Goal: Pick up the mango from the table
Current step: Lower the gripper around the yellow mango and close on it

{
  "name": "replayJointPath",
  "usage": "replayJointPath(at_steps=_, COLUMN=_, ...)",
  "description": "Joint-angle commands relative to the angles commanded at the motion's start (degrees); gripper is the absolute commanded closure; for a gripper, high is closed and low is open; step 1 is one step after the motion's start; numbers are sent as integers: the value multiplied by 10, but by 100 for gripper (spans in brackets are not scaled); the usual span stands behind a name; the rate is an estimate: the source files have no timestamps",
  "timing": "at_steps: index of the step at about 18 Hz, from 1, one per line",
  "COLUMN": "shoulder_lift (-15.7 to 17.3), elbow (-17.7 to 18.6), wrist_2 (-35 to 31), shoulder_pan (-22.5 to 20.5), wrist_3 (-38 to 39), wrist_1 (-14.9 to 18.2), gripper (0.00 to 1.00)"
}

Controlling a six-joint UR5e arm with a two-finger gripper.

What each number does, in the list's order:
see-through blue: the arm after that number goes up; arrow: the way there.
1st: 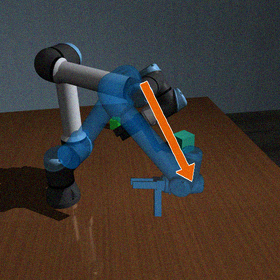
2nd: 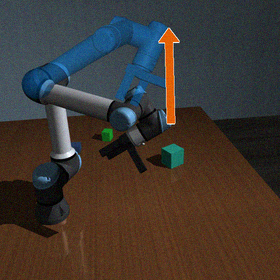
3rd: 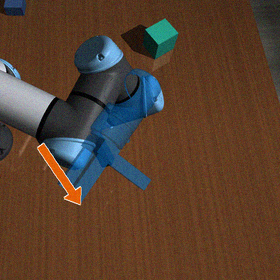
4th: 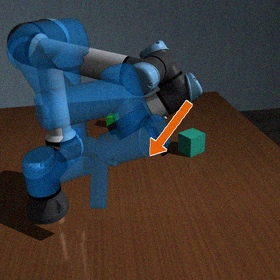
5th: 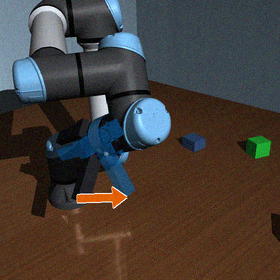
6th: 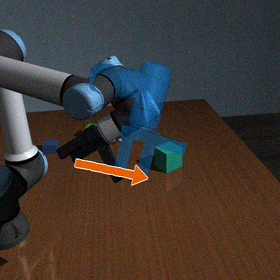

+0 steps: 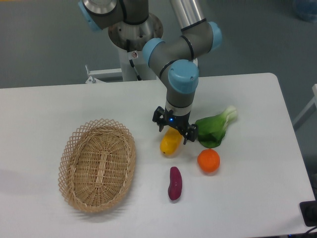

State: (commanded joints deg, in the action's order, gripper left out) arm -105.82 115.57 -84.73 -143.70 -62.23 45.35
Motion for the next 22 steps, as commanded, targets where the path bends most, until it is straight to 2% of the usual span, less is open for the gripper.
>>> replayJointPath(at_steps=2, shoulder_lift=-2, elbow=8, wrist_2=0, shoulder_pan=7, wrist_3=2, wrist_1=-1, gripper=0)
replayJointPath(at_steps=9, shoulder_lift=-16, elbow=-3, wrist_2=-18, shoulder_pan=8, wrist_3=2, wrist_1=-4, gripper=0)
replayJointPath(at_steps=12, shoulder_lift=-25, elbow=-2, wrist_2=-21, shoulder_pan=8, wrist_3=4, wrist_1=-26, gripper=0)
replayJointPath(at_steps=14, shoulder_lift=-31, elbow=3, wrist_2=-21, shoulder_pan=10, wrist_3=10, wrist_1=-48, gripper=4)
replayJointPath(at_steps=16, shoulder_lift=-31, elbow=4, wrist_2=-22, shoulder_pan=13, wrist_3=11, wrist_1=-53, gripper=5)
replayJointPath(at_steps=19, shoulder_lift=-31, elbow=5, wrist_2=-22, shoulder_pan=14, wrist_3=13, wrist_1=-52, gripper=19)
replayJointPath(at_steps=22, shoulder_lift=-28, elbow=1, wrist_2=-22, shoulder_pan=14, wrist_3=18, wrist_1=-52, gripper=41)
